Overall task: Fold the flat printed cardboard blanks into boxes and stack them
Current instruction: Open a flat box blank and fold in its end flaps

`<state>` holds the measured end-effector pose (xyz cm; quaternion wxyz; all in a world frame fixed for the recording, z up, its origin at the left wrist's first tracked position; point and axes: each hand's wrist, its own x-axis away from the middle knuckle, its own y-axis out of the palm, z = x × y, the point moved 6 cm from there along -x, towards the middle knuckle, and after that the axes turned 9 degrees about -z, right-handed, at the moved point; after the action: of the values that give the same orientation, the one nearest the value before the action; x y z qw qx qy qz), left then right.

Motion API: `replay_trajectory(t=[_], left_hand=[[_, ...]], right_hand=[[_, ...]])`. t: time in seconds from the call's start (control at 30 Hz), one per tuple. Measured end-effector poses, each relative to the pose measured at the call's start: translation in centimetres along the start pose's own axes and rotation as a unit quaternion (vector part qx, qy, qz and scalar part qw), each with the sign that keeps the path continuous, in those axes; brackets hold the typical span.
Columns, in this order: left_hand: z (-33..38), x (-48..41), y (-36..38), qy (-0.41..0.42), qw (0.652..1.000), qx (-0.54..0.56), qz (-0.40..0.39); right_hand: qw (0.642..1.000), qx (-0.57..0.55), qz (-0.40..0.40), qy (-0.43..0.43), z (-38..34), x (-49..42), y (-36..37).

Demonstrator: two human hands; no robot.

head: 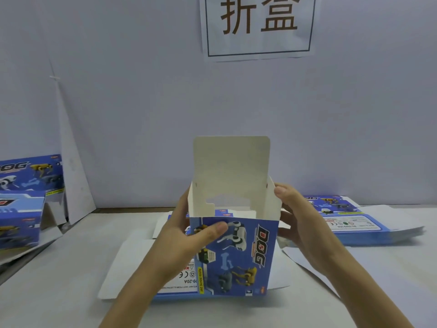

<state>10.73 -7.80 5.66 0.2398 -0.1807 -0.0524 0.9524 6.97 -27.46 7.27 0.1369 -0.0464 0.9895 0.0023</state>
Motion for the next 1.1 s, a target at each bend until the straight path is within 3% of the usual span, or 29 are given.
replay_trajectory(t=[0.13,0.43,0.53,0.67,0.93,1.03,1.1], left_hand=[[-0.4,-0.1,-0.1,0.001,1.0,-0.011,0.024],[-0.5,-0.2,0.1,0.017,0.997,0.022,0.069],[-0.2,0.0,0.1,0.031,0.996,0.029,0.081],[0.2,0.1,0.3,0.057,0.993,0.024,0.103],[-0.2,-0.2,0.7,0.054,0.993,-0.001,0.108],[-0.3,-0.2,0.1,0.05,0.995,-0.022,0.081],[-0.3,-0.1,-0.1,0.051,0.995,-0.055,0.073]], right_hand=[[0.998,-0.055,-0.027,-0.016,0.3,0.0,-0.8],[0.99,-0.133,0.006,-0.038,3.0,-0.3,1.0],[0.994,0.009,0.076,-0.082,2.0,-0.1,0.5],[0.935,0.25,0.181,-0.173,-1.1,1.2,-0.7],[0.942,0.272,0.145,-0.135,0.3,1.3,1.9],[0.905,0.365,0.182,-0.123,-0.3,1.2,0.5],[0.872,0.418,0.184,-0.173,-1.4,1.5,0.5]])
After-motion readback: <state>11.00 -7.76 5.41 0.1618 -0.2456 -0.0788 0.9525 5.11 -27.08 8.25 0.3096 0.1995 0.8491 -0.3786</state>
